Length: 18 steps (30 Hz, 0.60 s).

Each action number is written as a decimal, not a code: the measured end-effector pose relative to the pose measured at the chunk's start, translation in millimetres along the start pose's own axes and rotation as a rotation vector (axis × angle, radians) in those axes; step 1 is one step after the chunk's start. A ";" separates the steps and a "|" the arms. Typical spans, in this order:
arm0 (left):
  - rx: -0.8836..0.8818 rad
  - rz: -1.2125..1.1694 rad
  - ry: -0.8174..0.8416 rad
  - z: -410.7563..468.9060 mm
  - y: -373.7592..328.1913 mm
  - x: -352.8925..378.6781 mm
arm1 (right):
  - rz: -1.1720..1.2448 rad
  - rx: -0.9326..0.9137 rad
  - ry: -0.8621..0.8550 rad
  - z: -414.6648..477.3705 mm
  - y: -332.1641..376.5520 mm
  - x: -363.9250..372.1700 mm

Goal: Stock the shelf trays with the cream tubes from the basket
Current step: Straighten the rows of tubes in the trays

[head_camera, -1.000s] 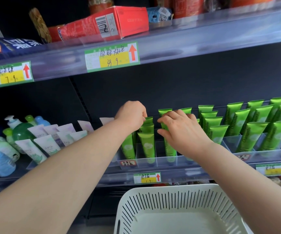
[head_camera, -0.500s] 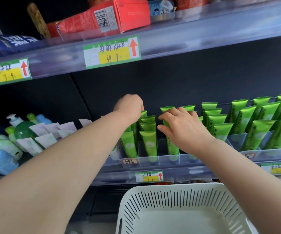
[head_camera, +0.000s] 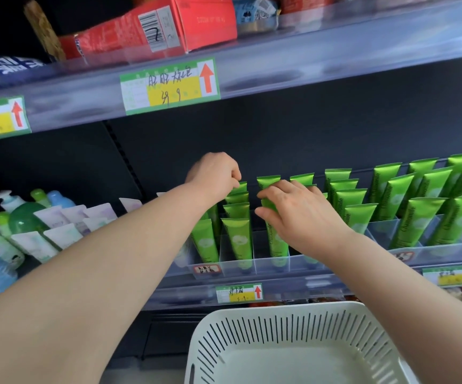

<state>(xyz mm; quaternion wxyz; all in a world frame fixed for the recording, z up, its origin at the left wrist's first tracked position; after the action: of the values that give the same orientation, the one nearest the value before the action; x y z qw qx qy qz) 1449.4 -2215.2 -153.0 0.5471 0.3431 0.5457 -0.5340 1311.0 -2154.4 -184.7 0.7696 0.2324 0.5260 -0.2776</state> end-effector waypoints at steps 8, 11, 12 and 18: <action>-0.023 -0.096 -0.020 -18.4 43.5 -24.8 | -0.011 -0.116 -0.068 25.1 49.8 -7.4; -0.013 -0.092 -0.026 -29.1 61.9 -34.0 | -0.021 -0.155 -0.037 36.5 72.1 2.0; -0.017 -0.098 -0.025 -32.8 68.1 -37.5 | -0.031 -0.162 -0.025 39.8 77.3 6.1; -0.048 -0.082 -0.056 -52.9 93.1 -53.3 | -0.161 -0.156 0.027 57.8 91.9 24.5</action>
<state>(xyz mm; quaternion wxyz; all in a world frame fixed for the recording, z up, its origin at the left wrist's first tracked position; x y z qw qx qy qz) 1535.3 -2135.3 -129.9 0.5479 0.2922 0.5566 -0.5519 1419.3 -2128.6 -182.1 0.7534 0.1326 0.5732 -0.2936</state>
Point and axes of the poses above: each hand's wrist, its own z-axis towards the middle knuckle, its own x-axis out of the palm, y = z × x, the point moved 9 cm from there along z, towards the middle knuckle, and after that the axes turned 14 degrees about -x, right-handed, at the moved point
